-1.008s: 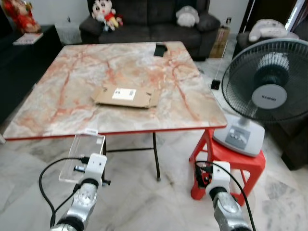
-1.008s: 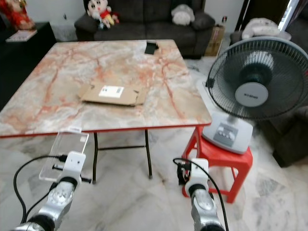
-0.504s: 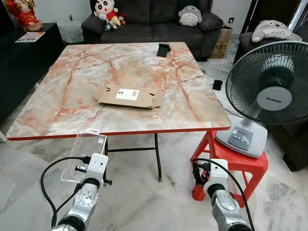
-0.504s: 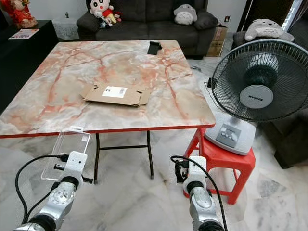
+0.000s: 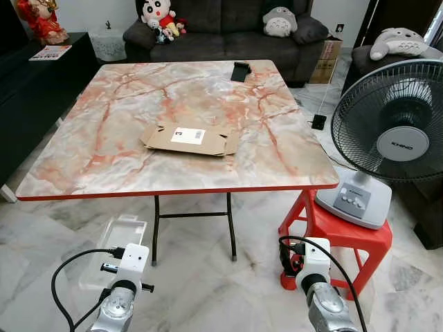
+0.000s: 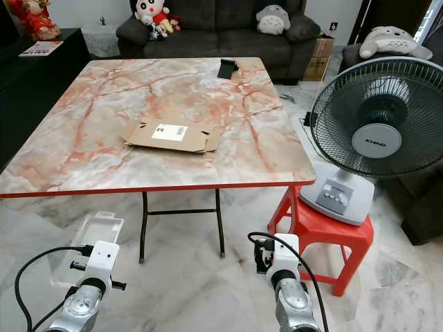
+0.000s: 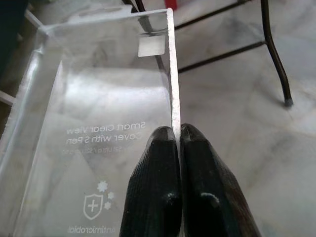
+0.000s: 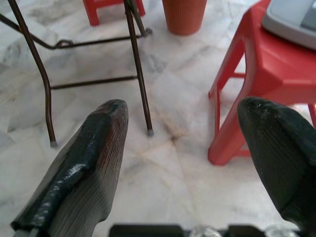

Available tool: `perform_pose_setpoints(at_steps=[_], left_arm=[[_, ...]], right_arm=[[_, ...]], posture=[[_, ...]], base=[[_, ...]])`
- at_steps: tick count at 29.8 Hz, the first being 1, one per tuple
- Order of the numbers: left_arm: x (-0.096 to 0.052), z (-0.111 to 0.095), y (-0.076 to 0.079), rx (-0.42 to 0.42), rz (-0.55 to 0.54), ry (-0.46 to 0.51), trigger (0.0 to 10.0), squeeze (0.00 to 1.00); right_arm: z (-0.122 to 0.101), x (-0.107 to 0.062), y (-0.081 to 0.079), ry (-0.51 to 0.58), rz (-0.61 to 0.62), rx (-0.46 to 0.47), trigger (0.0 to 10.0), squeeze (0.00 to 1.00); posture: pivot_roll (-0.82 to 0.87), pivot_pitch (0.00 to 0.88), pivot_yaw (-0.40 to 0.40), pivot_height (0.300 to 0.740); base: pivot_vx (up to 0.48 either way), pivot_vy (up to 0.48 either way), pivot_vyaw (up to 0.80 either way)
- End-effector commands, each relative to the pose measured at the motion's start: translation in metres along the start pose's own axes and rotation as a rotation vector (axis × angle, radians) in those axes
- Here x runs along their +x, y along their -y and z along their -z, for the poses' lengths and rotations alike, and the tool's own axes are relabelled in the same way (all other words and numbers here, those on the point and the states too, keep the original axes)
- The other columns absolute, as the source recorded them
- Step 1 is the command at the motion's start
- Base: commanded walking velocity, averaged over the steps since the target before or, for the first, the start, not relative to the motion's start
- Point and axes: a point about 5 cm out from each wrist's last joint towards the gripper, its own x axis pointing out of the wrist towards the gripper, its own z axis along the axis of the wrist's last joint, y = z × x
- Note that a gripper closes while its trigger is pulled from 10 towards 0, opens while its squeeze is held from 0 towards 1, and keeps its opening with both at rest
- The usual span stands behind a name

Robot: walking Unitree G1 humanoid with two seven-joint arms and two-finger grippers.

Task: Picking trash to rubbish bin

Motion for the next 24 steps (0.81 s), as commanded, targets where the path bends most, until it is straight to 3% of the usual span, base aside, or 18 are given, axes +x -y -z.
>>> perform_pose_setpoints(at_steps=[1,4,6,7,12,24], left_arm=[[-0.003,0.010,-0.001,-0.032,0.005,-0.063,10.0,0.00],[-0.003,0.013,-0.001,-0.069,0.006,-0.092,10.0,0.00],[-0.003,0.020,-0.005,-0.171,-0.033,-0.163,10.0,0.00],[-0.005,0.027,-0.008,-0.260,-0.073,-0.232,10.0,0.00],[-0.007,0.034,-0.009,-0.264,-0.077,-0.292,10.0,0.00],[-0.016,0.049,-0.010,-0.277,-0.087,-0.358,10.0,0.00]], right_arm=[[0.008,-0.003,0.002,-0.043,0.005,-0.013,10.0,0.00],[0.012,-0.004,0.003,-0.070,0.008,-0.012,10.0,0.00],[0.025,-0.008,0.004,-0.151,0.006,-0.022,10.0,0.00],[0.041,-0.015,0.005,-0.240,0.004,-0.021,10.0,0.00],[0.053,-0.022,0.006,-0.295,0.027,-0.002,10.0,0.00],[0.068,-0.032,0.007,-0.351,0.052,0.004,10.0,0.00]], posture=[[-0.04,0.000,-0.020,0.740],[-0.04,0.000,-0.021,0.740],[-0.04,0.000,-0.021,0.740],[-0.04,0.000,-0.022,0.740],[-0.04,0.000,-0.023,0.740],[-0.05,0.000,-0.019,0.740]], base=[[0.000,0.000,0.00],[0.000,0.000,0.00],[0.000,0.000,0.00],[0.000,0.000,0.00],[0.000,0.000,0.09],[0.000,0.000,0.79]])
